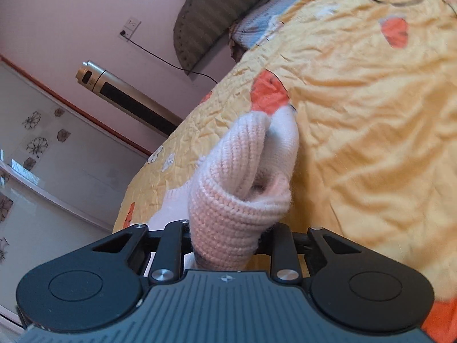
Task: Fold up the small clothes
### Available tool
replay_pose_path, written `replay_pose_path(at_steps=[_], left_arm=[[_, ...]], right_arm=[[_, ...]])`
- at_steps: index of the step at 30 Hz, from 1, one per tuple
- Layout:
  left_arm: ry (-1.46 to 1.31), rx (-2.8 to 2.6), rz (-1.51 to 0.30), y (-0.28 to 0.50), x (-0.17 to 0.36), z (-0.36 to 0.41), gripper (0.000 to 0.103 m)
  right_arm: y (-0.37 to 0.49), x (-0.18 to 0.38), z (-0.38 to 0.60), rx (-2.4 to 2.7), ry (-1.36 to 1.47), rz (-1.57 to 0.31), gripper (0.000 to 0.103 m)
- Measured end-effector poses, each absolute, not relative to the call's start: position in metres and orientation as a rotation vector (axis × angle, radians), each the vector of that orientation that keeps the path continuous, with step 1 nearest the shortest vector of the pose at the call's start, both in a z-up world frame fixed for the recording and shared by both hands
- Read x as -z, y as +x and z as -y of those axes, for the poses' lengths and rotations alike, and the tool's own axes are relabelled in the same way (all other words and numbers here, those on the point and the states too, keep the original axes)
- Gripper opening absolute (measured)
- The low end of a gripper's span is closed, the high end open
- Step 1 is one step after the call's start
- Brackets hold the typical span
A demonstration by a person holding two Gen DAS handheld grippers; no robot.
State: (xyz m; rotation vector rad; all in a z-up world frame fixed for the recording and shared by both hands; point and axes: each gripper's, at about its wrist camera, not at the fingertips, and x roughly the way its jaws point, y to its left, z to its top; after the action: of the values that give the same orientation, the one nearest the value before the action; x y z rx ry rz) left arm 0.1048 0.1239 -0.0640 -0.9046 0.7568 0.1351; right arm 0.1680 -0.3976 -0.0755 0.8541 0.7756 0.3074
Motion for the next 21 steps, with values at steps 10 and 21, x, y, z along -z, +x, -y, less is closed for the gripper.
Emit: replay_pose_path(at_steps=[10, 21], left_arm=[[-0.888, -0.193, -0.779, 0.071, 0.074, -0.133, 0.042], [-0.209, -0.093, -0.495, 0.131, 0.000, -0.052, 0.072]], right_arm=[[0.115, 0.124, 0.408, -0.219, 0.901, -0.843, 0.050], [0.122, 0.021, 0.392, -0.276, 0.429, -0.469, 0.078]])
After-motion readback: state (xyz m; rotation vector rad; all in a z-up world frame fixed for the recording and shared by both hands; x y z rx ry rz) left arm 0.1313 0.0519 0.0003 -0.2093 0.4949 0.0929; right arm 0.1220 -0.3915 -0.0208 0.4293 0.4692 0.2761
